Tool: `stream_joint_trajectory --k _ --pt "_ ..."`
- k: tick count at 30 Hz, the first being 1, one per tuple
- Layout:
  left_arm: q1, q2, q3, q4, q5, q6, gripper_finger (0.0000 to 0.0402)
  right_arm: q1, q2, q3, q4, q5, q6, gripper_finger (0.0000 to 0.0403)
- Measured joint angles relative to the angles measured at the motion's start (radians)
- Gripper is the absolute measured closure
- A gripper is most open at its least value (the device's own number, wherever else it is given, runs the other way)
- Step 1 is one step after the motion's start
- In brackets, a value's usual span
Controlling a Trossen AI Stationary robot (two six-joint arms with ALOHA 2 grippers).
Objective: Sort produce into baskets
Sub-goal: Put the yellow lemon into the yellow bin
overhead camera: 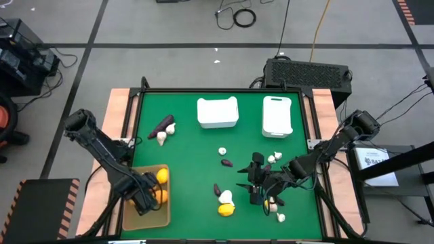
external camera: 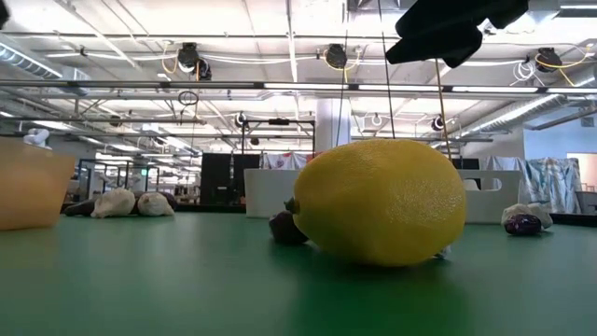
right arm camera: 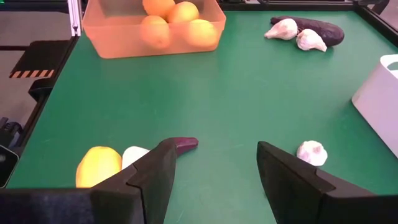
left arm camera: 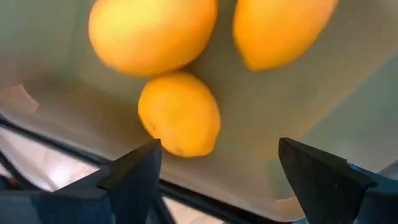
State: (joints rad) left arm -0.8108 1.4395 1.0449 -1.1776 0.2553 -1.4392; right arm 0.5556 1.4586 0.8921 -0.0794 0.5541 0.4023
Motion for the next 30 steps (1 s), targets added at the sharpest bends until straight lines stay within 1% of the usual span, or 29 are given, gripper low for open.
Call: stream_joint_trajectory --k 2,4,6,10,13,15,18,20,22,25,30 --pt "0.017 0.000 0.006 0.036 -0.026 0.015 0.0072 0.000 0.000 0.000 0.000 0.000 0.002 0.0188" --pt "0.034 0.000 0.006 0.113 -0.070 0.048 0.0072 0.000 0.000 0.000 0.000 0.000 0.004 0.0188" --pt "0.047 0.000 0.006 0.200 -0.146 0.105 0.0072 0.000 0.000 0.000 0.001 0.000 0.006 0.0188" --pt "0.078 0.000 0.007 0.399 -0.331 0.229 0.0072 0.000 0.000 0.000 0.001 0.000 0.023 0.0188" --pt "0.105 0.000 0.007 0.529 -0.395 0.325 0.0072 0.000 0.000 0.000 0.001 0.000 0.031 0.0188" --pt "0.121 0.006 0.007 0.619 -0.421 0.398 0.0072 0.000 0.000 0.000 0.001 0.000 0.032 0.0188" --pt "0.143 0.040 0.008 0.769 -0.435 0.525 0.0072 0.000 0.000 0.000 0.001 0.000 0.051 0.0188" --pt "0.160 0.083 0.011 0.875 -0.444 0.626 0.0072 0.000 0.000 0.000 0.002 0.000 0.057 0.0188" --pt "0.172 0.144 0.034 0.946 -0.449 0.731 0.0072 0.000 0.000 0.000 0.003 0.000 0.058 0.0188" --pt "0.188 0.258 0.114 0.996 -0.459 0.888 0.0072 0.000 0.000 0.000 0.008 0.000 0.068 0.0188" --pt "0.189 0.446 0.322 1.006 -0.466 1.138 0.0072 0.000 0.000 0.000 0.007 -0.001 0.084 0.0188"
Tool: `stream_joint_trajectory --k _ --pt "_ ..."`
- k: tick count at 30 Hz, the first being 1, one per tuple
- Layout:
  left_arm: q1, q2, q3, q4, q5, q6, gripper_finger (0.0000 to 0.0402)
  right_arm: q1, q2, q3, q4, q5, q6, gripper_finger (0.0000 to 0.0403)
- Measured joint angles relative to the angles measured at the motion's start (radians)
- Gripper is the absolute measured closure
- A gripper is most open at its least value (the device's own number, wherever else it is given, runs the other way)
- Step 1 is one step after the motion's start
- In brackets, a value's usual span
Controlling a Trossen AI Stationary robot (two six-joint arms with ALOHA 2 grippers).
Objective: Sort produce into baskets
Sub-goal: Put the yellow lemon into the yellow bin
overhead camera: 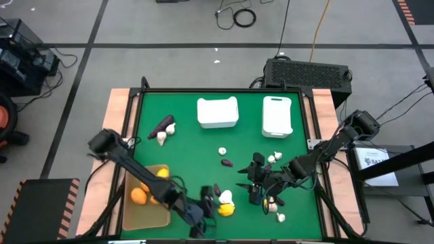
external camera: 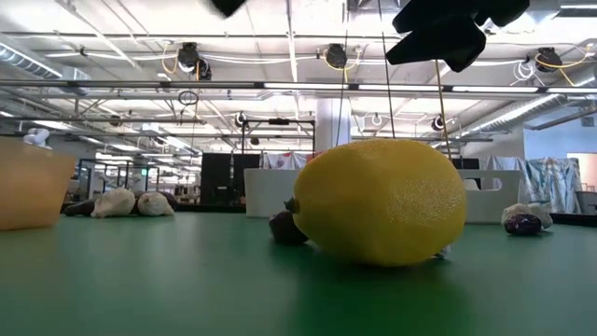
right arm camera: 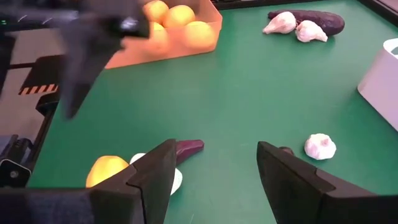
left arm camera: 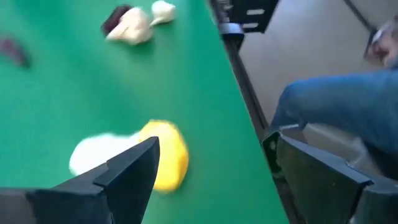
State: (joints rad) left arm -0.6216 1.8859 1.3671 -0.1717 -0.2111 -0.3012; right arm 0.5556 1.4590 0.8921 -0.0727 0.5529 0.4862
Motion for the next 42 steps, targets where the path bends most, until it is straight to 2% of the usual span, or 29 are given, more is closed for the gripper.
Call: stream_joint_trajectory --k 5,8,15,21,29,42 --pt "0.009 0.118 0.138 -0.060 -0.050 0.110 0.0073 0.002 0.000 0.000 -0.001 -0.003 0.016 0.0188" --pt "0.030 0.167 0.154 -0.034 -0.085 0.137 0.0073 0.003 0.000 0.000 -0.008 -0.006 0.026 0.0188" --pt "0.053 0.259 0.158 0.003 -0.071 0.161 0.0073 0.027 0.000 0.000 -0.014 -0.009 0.026 0.0188" --pt "0.053 0.263 0.159 -0.023 -0.134 0.178 0.0073 0.043 0.000 0.000 -0.014 -0.008 0.025 0.0188" --pt "0.050 0.264 0.157 -0.080 -0.134 0.187 0.0073 0.042 0.000 0.000 -0.015 -0.008 0.024 0.0188" --pt "0.048 0.293 0.157 -0.074 -0.092 0.210 0.0073 0.042 0.000 0.000 -0.015 -0.002 0.018 0.0188"
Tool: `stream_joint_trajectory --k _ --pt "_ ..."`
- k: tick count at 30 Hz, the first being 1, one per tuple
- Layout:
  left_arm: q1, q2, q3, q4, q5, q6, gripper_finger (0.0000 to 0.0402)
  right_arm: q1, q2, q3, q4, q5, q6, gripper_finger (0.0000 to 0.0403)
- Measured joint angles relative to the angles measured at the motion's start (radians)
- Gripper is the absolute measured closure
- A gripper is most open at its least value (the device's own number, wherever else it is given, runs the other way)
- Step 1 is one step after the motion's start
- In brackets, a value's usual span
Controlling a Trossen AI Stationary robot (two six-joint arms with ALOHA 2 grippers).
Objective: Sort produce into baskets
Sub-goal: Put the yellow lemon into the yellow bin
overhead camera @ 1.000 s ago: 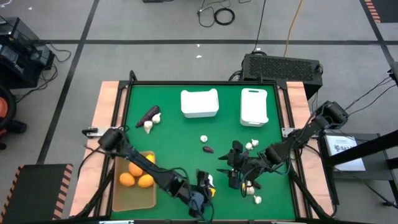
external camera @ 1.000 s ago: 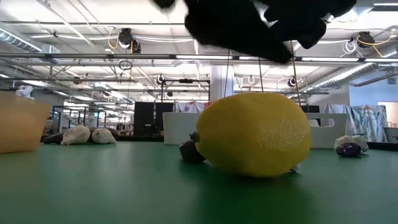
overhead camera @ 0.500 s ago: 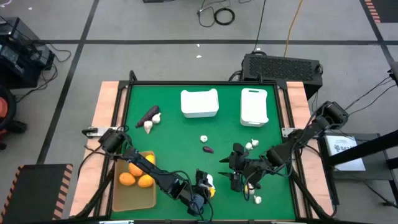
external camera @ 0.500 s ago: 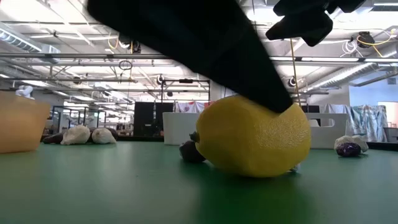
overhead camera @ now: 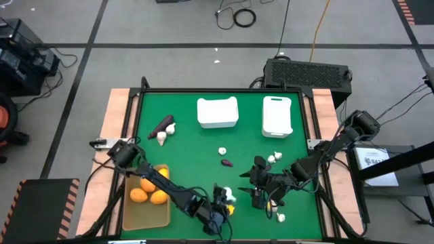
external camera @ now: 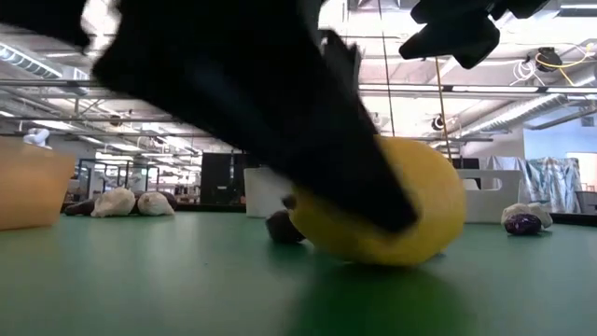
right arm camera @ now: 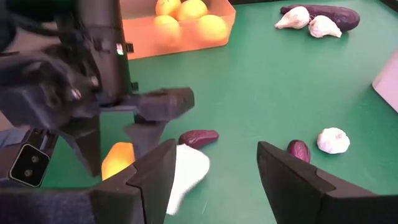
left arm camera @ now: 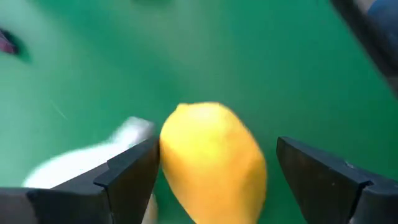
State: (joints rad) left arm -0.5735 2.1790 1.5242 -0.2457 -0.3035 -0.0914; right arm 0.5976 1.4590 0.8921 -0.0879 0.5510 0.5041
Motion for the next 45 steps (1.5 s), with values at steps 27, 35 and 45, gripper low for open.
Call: stream_joint_trajectory --k 27,35,45 --pt "0.006 0.011 0.000 -0.007 -0.005 -0.060 0.0141 0.000 0.000 0.000 0.001 -0.001 -0.003 0.0188" --pt "0.002 -0.118 0.000 -0.199 0.062 -0.159 0.0144 0.000 0.000 0.000 0.001 -0.001 0.000 0.0188" --pt "-0.068 -0.371 0.000 -0.763 0.119 -0.508 0.0145 -0.001 0.000 0.000 0.003 -0.001 -0.008 0.0188"
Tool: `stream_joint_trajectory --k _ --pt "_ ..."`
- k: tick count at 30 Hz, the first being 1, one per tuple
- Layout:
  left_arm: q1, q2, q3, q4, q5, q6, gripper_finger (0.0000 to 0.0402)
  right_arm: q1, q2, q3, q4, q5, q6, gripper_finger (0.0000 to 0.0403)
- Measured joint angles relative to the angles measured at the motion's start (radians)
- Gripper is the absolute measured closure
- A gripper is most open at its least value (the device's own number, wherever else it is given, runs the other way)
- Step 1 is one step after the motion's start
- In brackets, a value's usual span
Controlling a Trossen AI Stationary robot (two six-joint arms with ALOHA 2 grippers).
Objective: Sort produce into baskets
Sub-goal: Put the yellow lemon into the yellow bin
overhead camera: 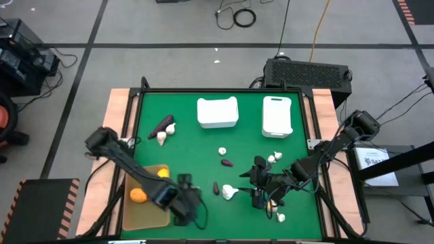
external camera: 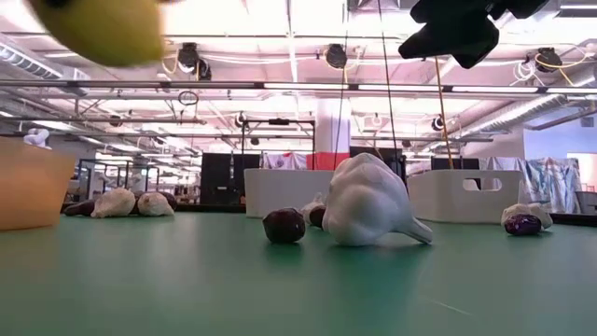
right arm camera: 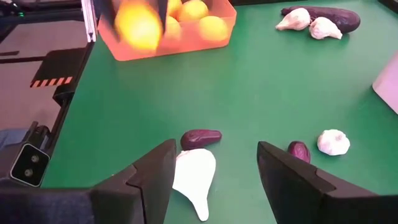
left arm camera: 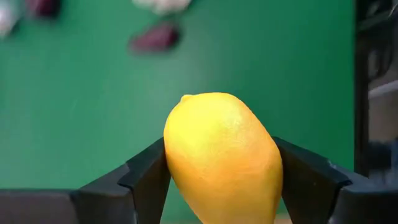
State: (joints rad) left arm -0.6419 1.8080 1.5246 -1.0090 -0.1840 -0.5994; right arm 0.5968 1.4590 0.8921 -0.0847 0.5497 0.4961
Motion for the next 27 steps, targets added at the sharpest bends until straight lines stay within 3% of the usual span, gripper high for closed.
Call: stream_joint_trajectory --k 5,11,22,27 --pt "-0.079 -0.088 0.000 -0.272 -0.004 -0.213 0.0146 0.000 0.000 0.000 0.000 0.000 -0.012 0.0188" --pt "-0.167 -0.122 0.000 -0.438 -0.001 -0.437 0.0146 -0.001 0.000 0.000 0.002 0.000 -0.022 0.0188" --pt "-0.352 -0.122 -0.066 -0.456 0.112 -0.748 0.0146 -0.002 0.000 0.000 0.003 0.000 -0.052 0.0188" --pt "-0.377 -0.122 -0.152 -0.290 0.145 -0.800 0.0146 -0.002 0.000 0.000 0.003 0.000 -0.056 0.0188"
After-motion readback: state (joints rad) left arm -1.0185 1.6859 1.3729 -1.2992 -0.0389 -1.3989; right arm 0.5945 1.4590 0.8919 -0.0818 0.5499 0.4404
